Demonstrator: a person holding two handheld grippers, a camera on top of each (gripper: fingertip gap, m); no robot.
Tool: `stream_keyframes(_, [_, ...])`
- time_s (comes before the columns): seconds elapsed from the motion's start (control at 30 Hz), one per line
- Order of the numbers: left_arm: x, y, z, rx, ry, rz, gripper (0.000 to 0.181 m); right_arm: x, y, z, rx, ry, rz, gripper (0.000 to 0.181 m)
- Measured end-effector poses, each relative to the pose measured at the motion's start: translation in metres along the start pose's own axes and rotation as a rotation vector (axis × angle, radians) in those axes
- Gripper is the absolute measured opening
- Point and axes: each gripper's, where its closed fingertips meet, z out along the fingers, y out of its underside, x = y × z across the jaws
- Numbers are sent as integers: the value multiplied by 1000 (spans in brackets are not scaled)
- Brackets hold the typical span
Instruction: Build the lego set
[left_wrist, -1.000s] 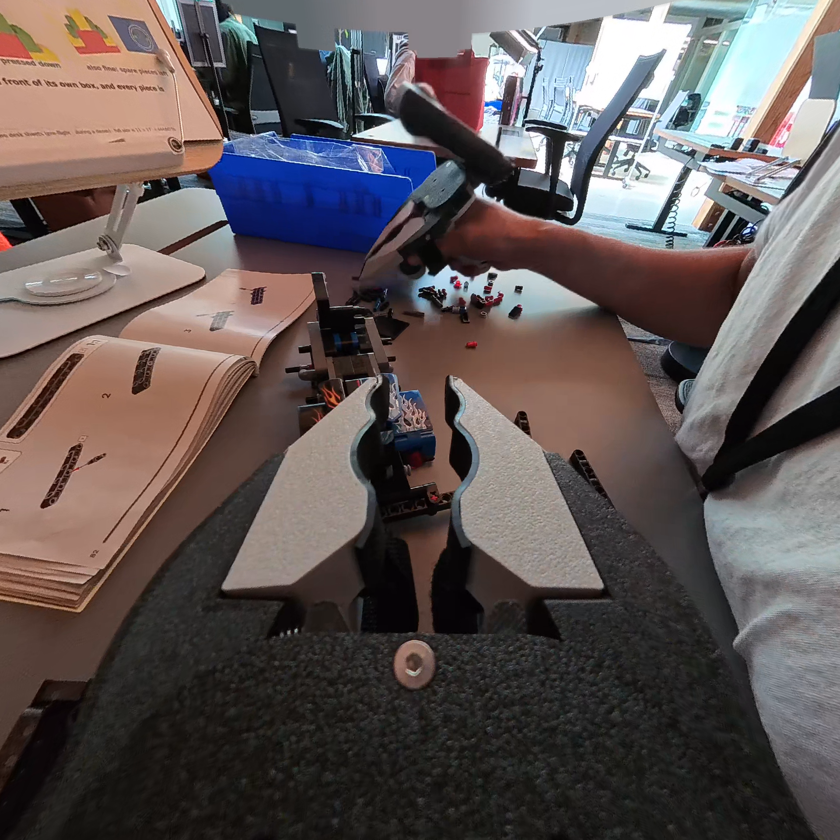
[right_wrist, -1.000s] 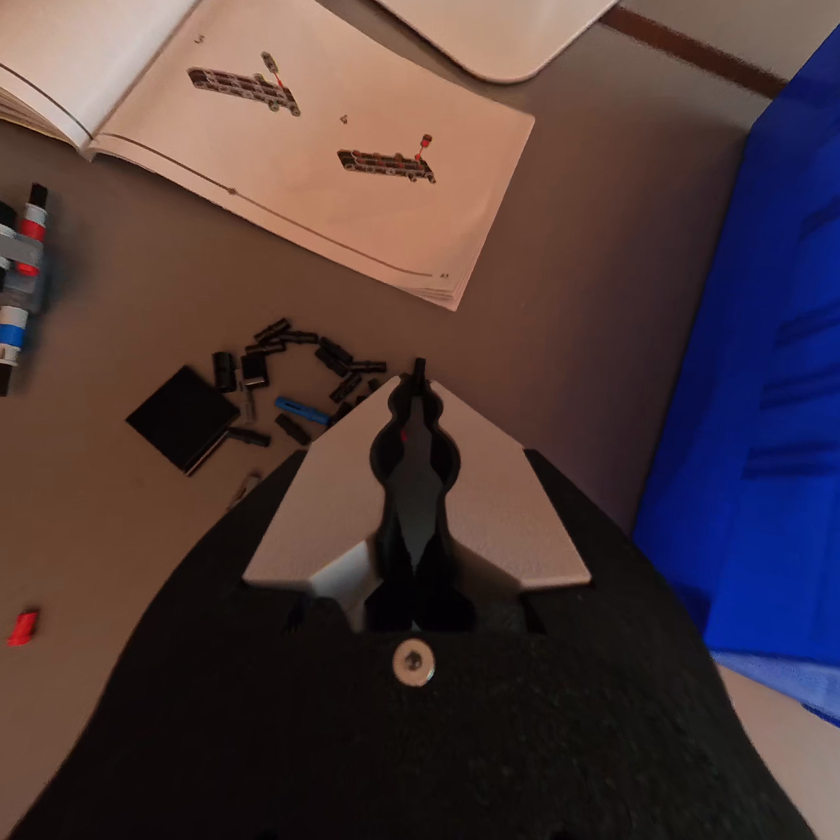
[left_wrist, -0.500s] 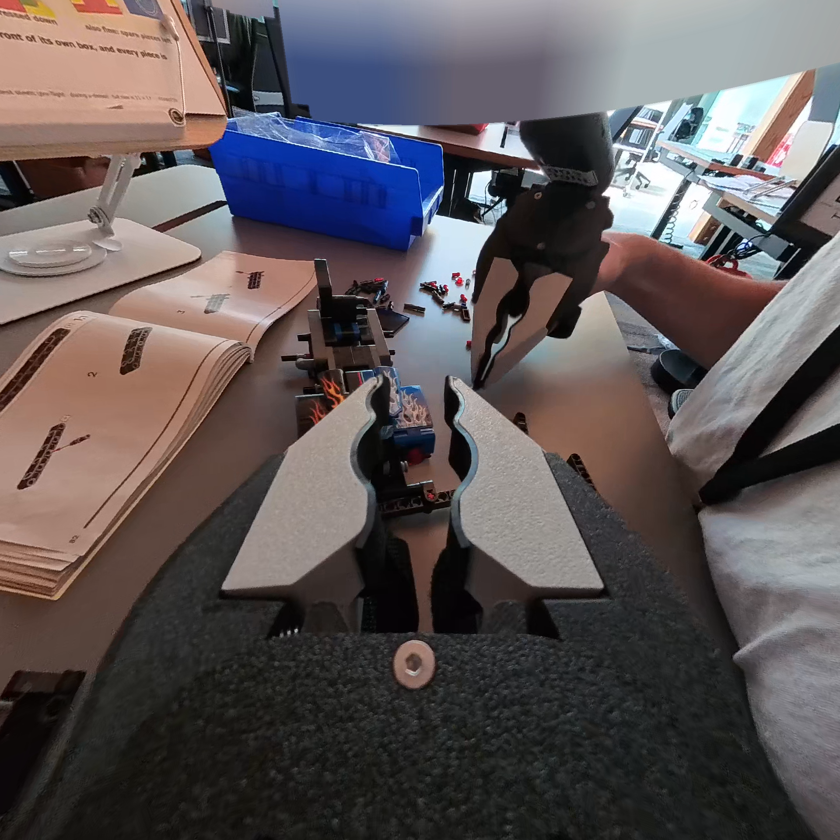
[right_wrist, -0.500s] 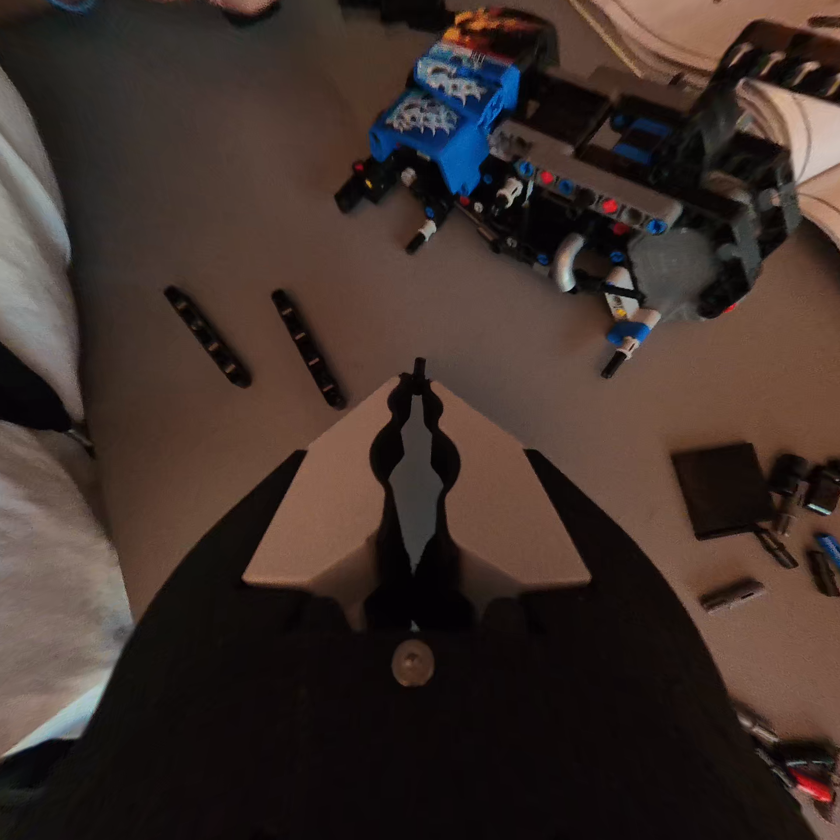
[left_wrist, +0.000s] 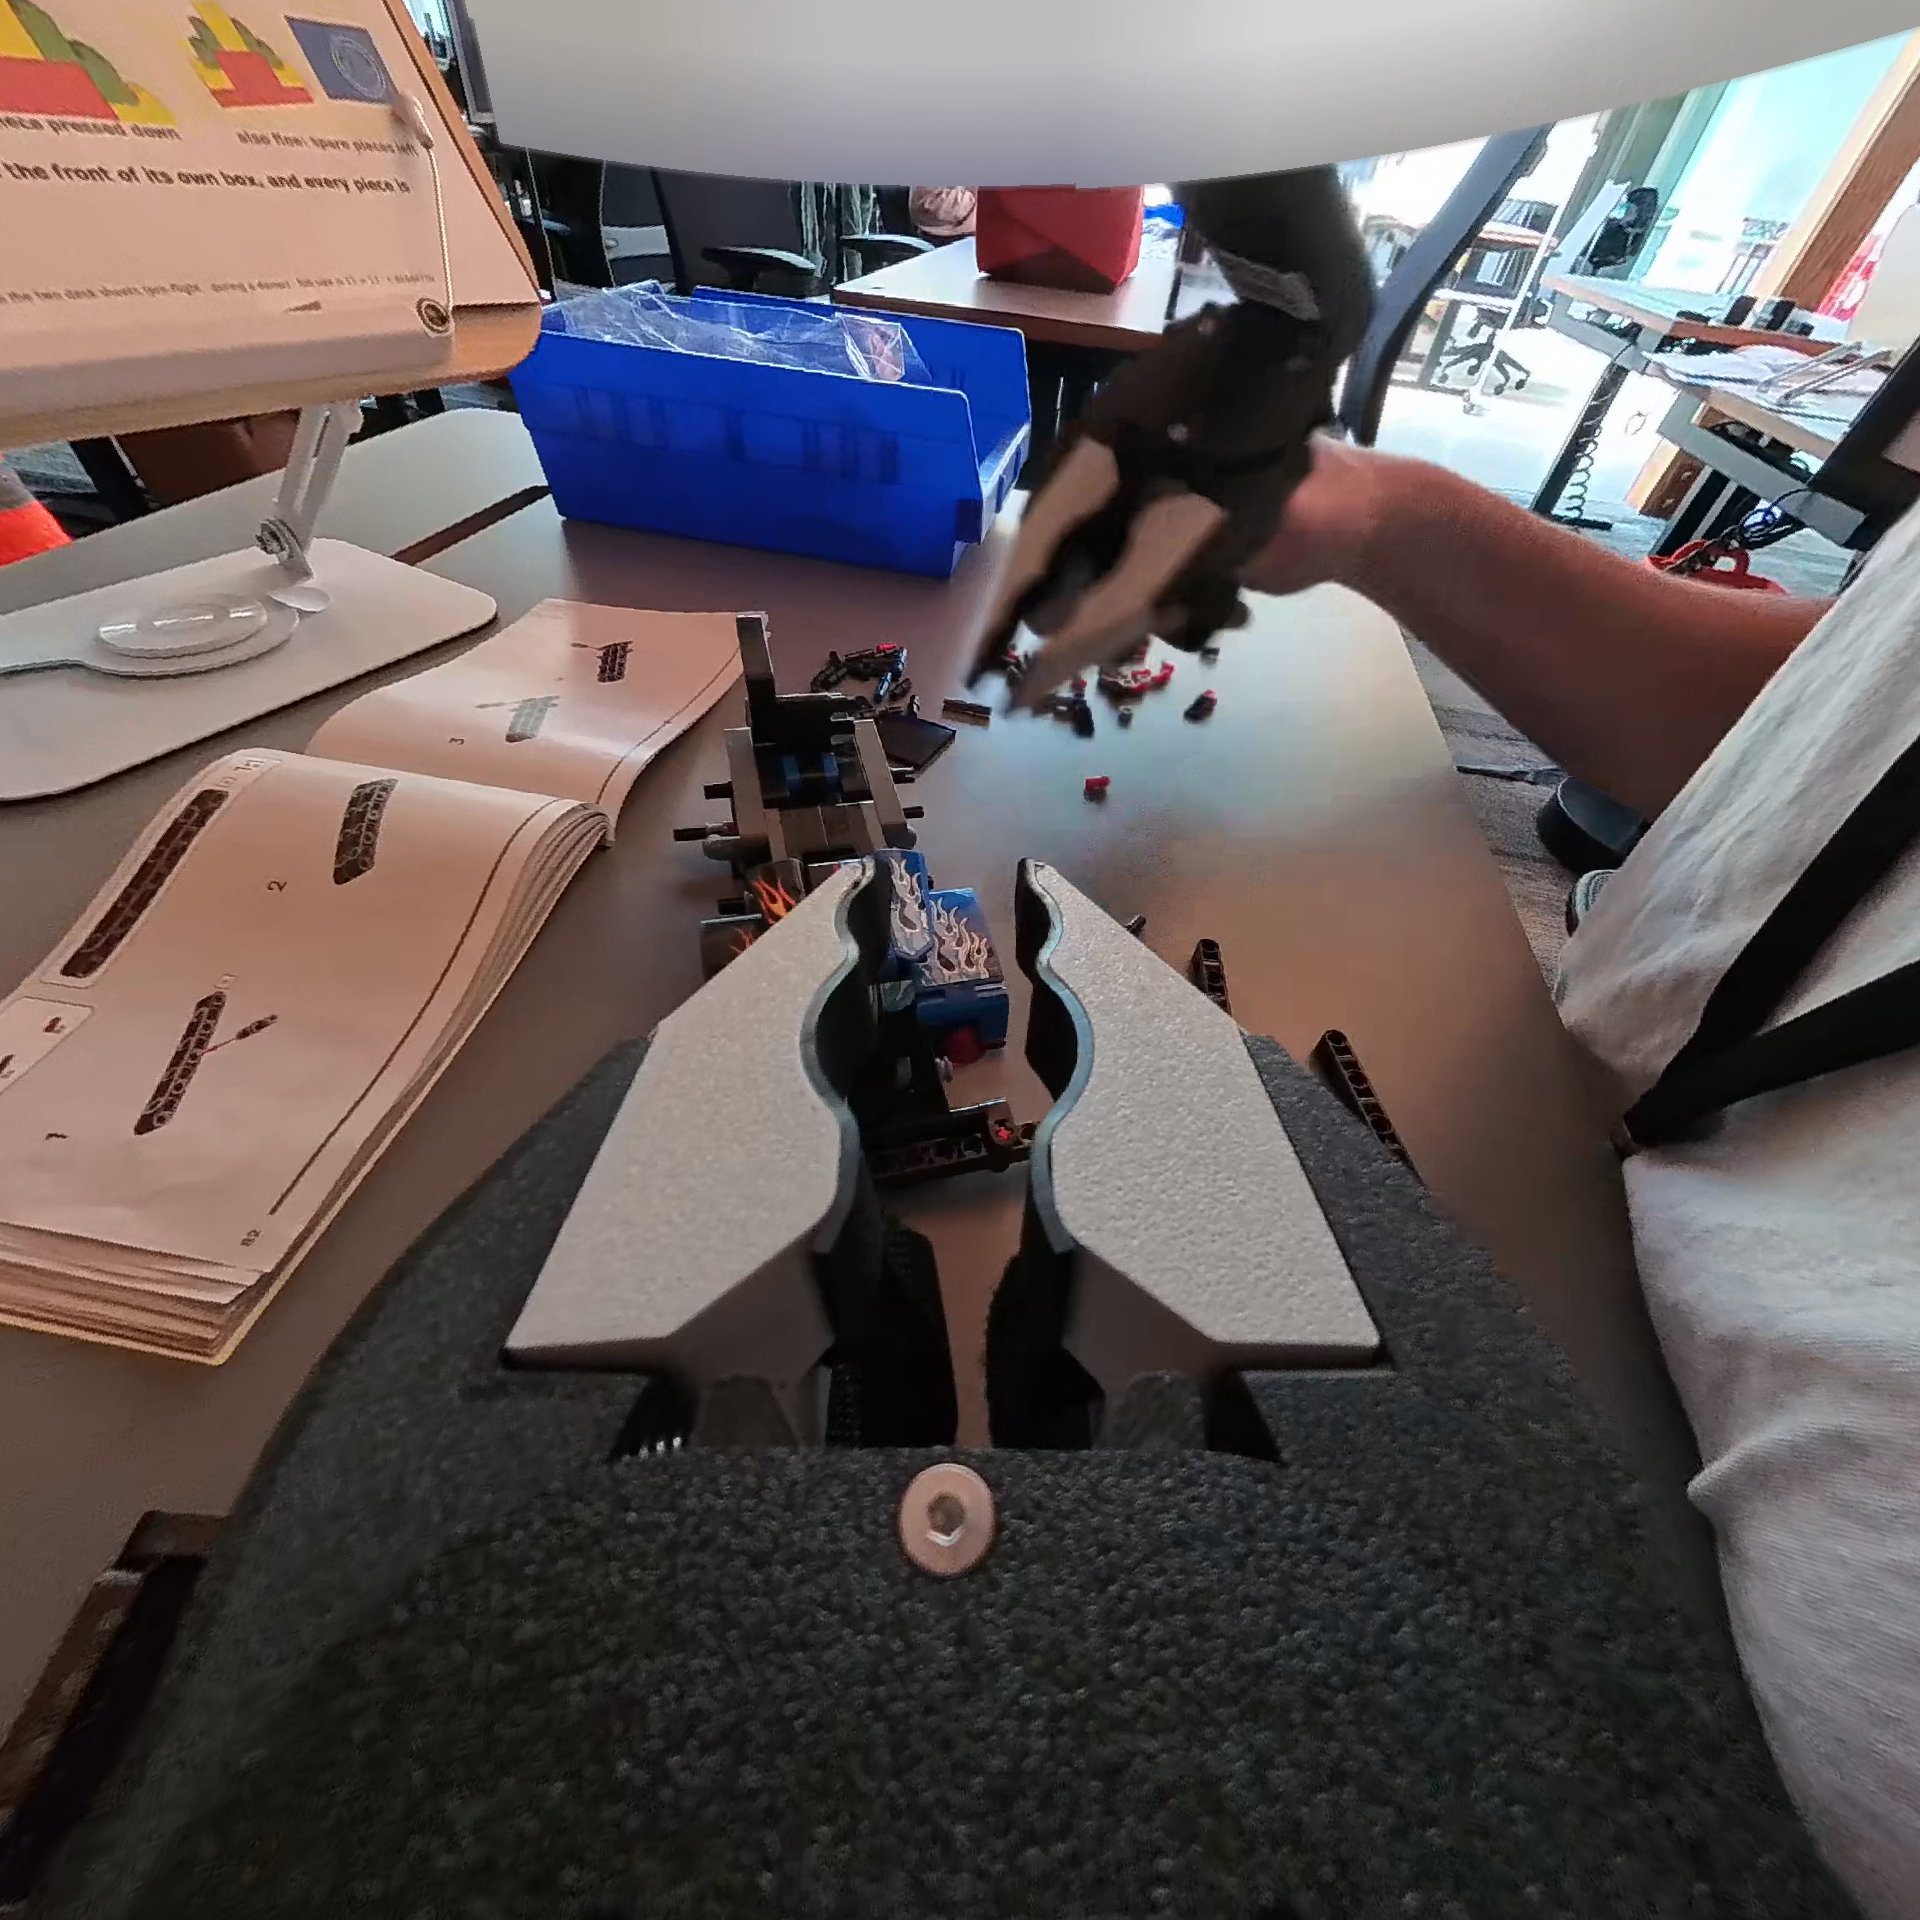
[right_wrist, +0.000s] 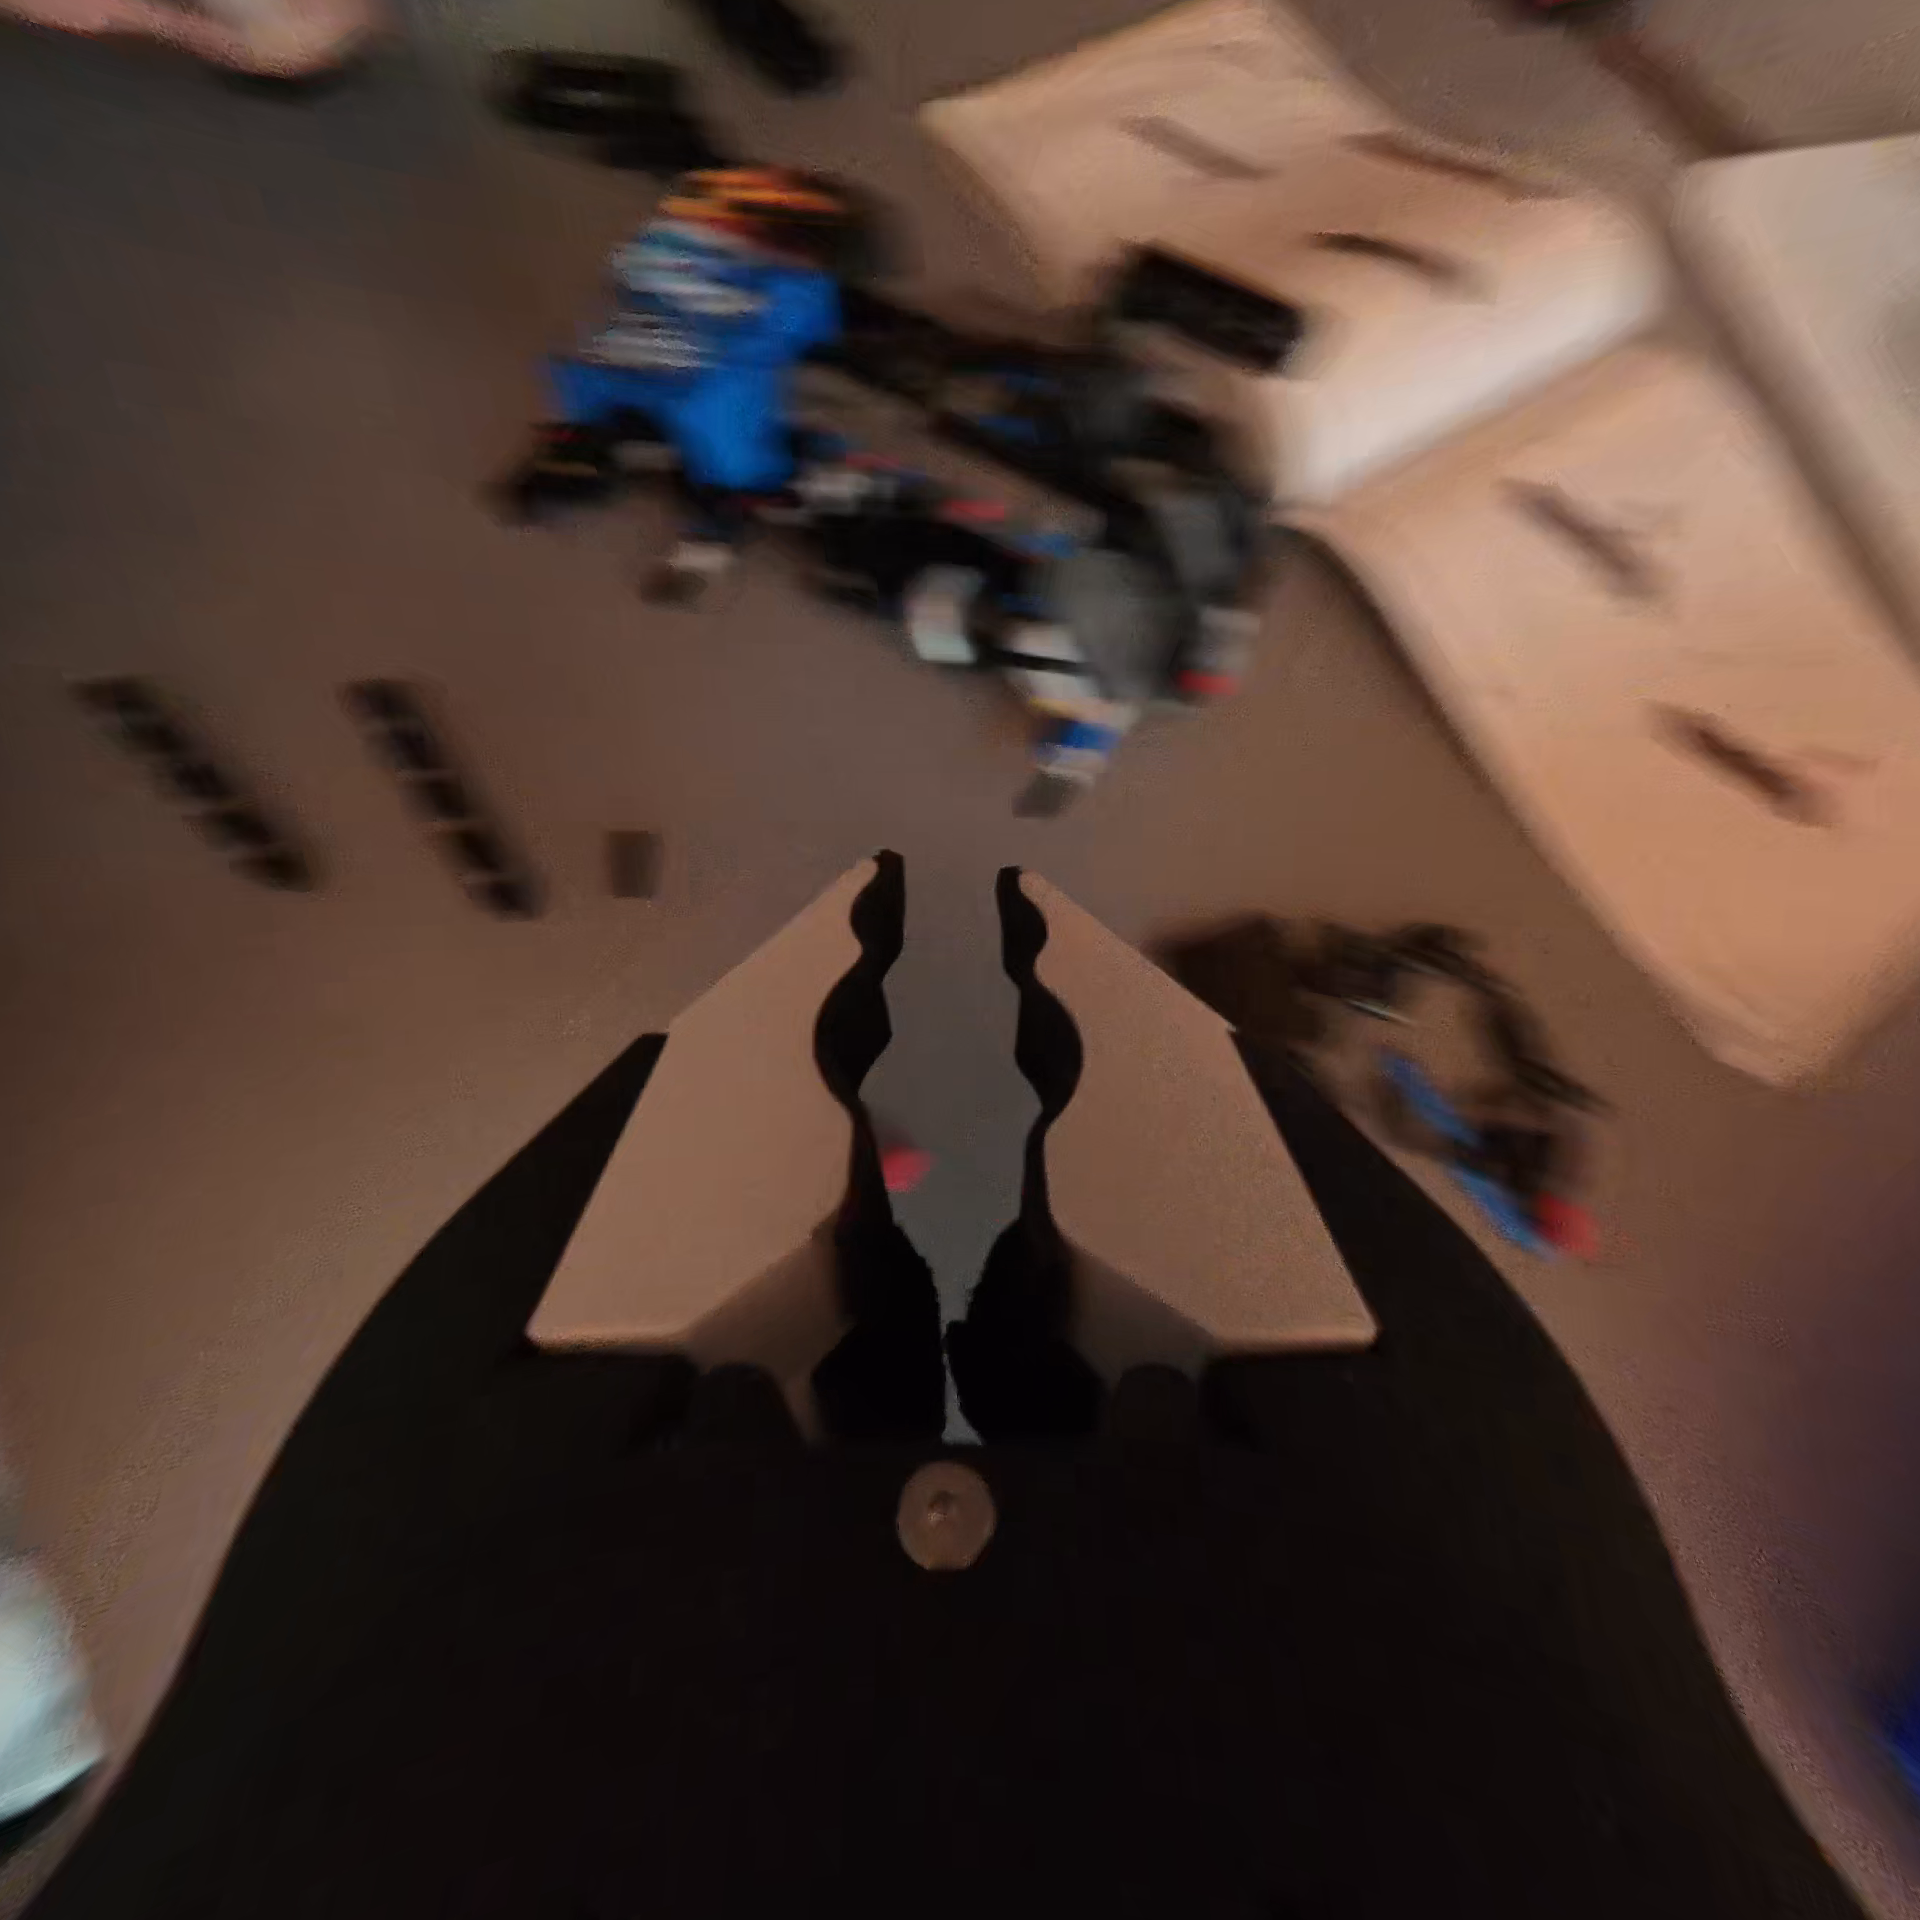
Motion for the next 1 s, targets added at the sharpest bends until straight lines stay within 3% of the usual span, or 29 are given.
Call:
stream_keyframes(0.03, [0, 0, 0, 1, 2, -2, 22, 33, 5, -6, -10, 124, 9, 17])
stream_keyframes(0.1, [0, -1, 0, 4, 3, -3, 22, 87, 25, -13, -68, 296, 75, 15])
stream_keyframes(0.17, [1, 1, 0, -3, 4, -1, 22, 114, 43, -9, -98, 324, 194, 15])
stream_keyframes(0.27, [0, 2, 1, -10, -1, 9, 22, 124, 53, 4, -92, 274, 284, 18])
stream_keyframes(0.37, [-1, 4, 1, -17, -4, 9, 22, 132, 59, 5, -121, 348, 226, 18])
stream_keyframes(0.83, [1, 3, 2, -19, -1, 18, 22, 130, 58, 7, -135, 321, 215, 15])
stream_keyframes(0.93, [2, 3, 2, -17, 5, 15, 22, 116, 49, 2, -111, 314, 183, 15])
stream_keyframes(1.0, [2, 3, 2, -17, 4, 15, 22, 89, 29, -3, -59, 251, 153, 15])
